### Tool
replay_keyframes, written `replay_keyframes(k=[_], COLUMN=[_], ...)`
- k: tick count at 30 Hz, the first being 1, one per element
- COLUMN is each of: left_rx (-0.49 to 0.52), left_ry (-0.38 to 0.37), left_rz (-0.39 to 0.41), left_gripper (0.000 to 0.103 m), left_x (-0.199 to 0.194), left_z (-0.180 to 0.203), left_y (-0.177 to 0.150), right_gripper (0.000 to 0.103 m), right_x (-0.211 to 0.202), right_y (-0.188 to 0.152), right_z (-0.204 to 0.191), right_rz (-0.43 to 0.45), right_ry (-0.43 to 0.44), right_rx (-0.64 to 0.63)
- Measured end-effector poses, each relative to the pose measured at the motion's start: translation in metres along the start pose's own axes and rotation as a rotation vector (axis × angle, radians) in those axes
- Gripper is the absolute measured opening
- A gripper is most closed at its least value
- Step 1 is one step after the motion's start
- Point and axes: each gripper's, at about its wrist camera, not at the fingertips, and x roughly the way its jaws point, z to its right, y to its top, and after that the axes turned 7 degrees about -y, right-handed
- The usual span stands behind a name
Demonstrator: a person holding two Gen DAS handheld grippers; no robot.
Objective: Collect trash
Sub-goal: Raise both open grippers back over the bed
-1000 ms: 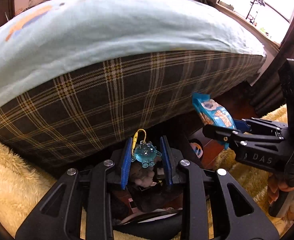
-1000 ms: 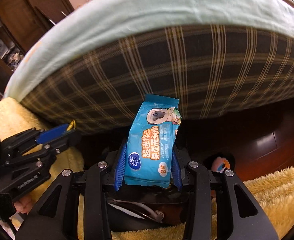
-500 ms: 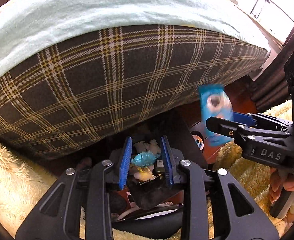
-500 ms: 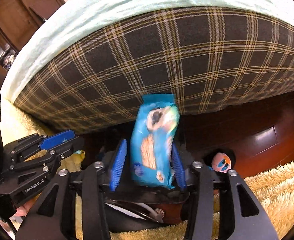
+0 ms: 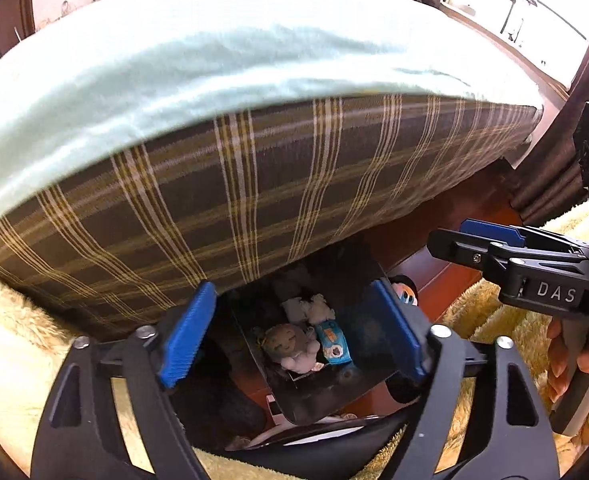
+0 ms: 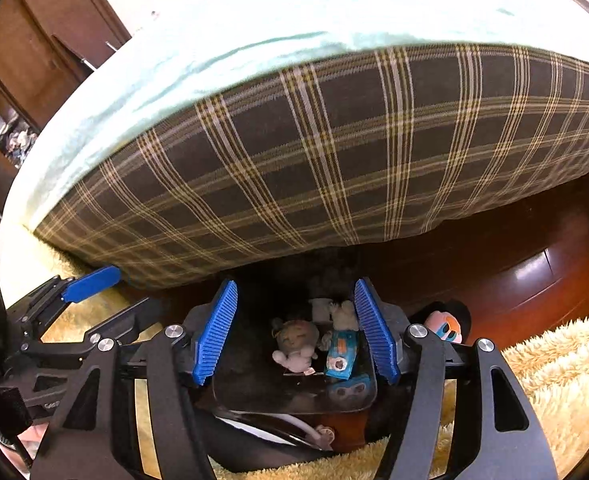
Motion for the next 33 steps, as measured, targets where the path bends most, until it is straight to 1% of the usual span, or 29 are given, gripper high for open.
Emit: replay_keyframes(k=[4, 5, 7, 10, 14, 17, 19, 22, 26, 30, 33], left_rx=[0.013, 0.017, 0.022, 0.029, 0.029, 0.048, 0.054, 0.059, 0.041, 0.024, 0.035], left_ry=[0.005, 0.002, -0.002, 0.004, 0.005, 0.027, 0.037, 0.055, 0.089, 0.094, 0.114], left_rz=[0.032, 0.041, 0.064, 0.123, 0.177, 0.22, 0.235, 0.255, 0.269, 0.263, 0.257], left_gripper=[0.09, 0.091, 0.094, 0.095, 0.095, 0.095, 0.095, 0.095, 0.095, 0.095, 0.095], left_x=[-0.016, -0.022, -0.033, -0.058, -0.085, -0.101, -0.106, -0.106, -0.105, -0.096, -0.086], left_z=[0.004, 0.004, 0.005, 0.004, 0.0, -0.003, -0.005, -0.012, -0.03, -0.049, -0.058], left_y=[0.009, 0.012, 0.02, 0.033, 0.052, 0.067, 0.076, 0.093, 0.119, 0.144, 0.164], right_gripper=[0.064, 0.065, 0.074, 0.076, 0.076, 0.077, 0.084, 0.084, 0.084, 0.084, 0.084], right_x=[-0.022, -0.03, -0.047, -0.07, -0.088, -0.098, -0.104, -0.104, -0.094, -0.073, -0.055], right_y=[0.013, 0.017, 0.027, 0.043, 0.064, 0.082, 0.095, 0.117, 0.147, 0.177, 0.199], right_z=[-0.002, -0.002, -0.004, -0.01, -0.019, -0.028, -0.032, -0.036, -0.039, -0.04, -0.048], right_rz=[0.059, 0.08, 0.13, 0.197, 0.24, 0.282, 0.313, 0.335, 0.328, 0.302, 0.291], right_ry=[0.008, 0.017, 0.03, 0.02, 0.021, 0.0, -0.012, -0.018, -0.008, -0.002, -0.023], right_rx=[-0.009, -0.012, -0.023, -0.057, -0.095, -0.129, -0.141, -0.148, -0.124, -0.095, -0.087])
